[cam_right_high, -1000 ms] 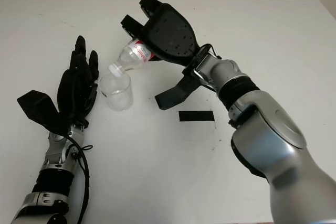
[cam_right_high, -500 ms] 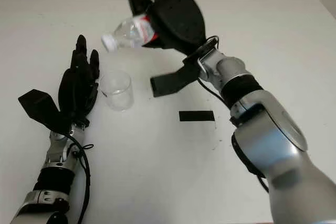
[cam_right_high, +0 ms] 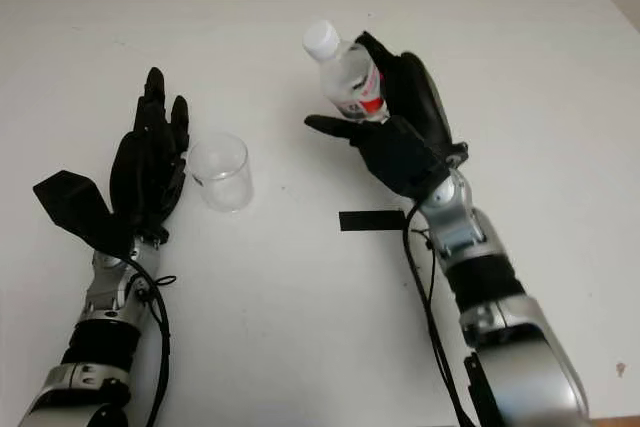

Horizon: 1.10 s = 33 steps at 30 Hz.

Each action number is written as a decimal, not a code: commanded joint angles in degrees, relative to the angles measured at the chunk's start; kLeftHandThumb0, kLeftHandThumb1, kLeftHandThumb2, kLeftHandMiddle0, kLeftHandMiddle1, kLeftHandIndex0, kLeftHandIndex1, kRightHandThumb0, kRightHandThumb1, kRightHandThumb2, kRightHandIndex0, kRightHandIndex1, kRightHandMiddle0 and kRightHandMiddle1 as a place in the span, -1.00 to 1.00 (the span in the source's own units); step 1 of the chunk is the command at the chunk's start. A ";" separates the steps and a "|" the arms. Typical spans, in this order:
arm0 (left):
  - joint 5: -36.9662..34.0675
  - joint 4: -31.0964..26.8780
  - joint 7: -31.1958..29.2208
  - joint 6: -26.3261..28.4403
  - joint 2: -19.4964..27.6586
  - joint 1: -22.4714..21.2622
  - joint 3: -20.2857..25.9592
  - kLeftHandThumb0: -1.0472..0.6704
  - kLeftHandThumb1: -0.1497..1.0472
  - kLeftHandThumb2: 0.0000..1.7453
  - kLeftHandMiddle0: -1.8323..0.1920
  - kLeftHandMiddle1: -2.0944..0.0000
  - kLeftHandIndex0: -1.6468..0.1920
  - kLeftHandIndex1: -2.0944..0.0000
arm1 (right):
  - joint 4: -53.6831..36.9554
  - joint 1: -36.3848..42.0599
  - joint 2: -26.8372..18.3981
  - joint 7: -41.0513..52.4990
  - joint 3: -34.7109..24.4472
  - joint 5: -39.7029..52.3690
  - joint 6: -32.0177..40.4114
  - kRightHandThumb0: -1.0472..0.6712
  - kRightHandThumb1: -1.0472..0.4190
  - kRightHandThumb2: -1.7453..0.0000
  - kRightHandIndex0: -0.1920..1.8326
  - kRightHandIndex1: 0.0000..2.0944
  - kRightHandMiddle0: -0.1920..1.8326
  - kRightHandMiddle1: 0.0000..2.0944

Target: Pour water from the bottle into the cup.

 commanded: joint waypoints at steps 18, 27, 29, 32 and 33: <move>0.20 -0.67 -0.17 1.33 0.46 1.78 -0.18 -0.76 1.00 -0.18 0.94 0.95 0.96 0.95 | -6.94 2.64 4.87 3.66 -6.41 2.97 8.88 -0.20 -1.00 0.65 0.57 1.00 0.30 1.00; -0.08 -0.38 -0.58 1.41 0.72 1.47 -0.02 -0.76 1.00 -0.18 0.94 0.95 0.96 0.95 | -10.94 2.20 8.24 4.50 -11.42 10.18 16.99 -0.20 -1.00 0.65 0.51 1.00 0.24 1.00; -0.35 -0.33 -0.84 1.68 0.82 1.36 0.11 -0.76 1.00 -0.18 0.94 0.95 0.96 0.95 | -11.10 2.09 8.97 4.36 -12.87 12.02 17.43 -0.21 -1.00 0.63 0.52 1.00 0.23 1.00; -0.16 -0.50 -0.74 1.71 0.92 1.36 0.07 -0.75 1.00 -0.18 0.94 0.95 0.96 0.95 | -10.63 1.73 10.57 4.66 -15.52 16.25 17.42 -0.19 -1.00 0.62 0.57 1.00 0.25 1.00; -0.14 -0.53 -0.70 1.71 0.93 1.35 0.07 -0.75 1.00 -0.18 0.93 0.95 0.96 0.95 | -10.60 1.63 11.00 4.76 -16.23 17.54 17.74 -0.19 -1.00 0.61 0.63 1.00 0.27 1.00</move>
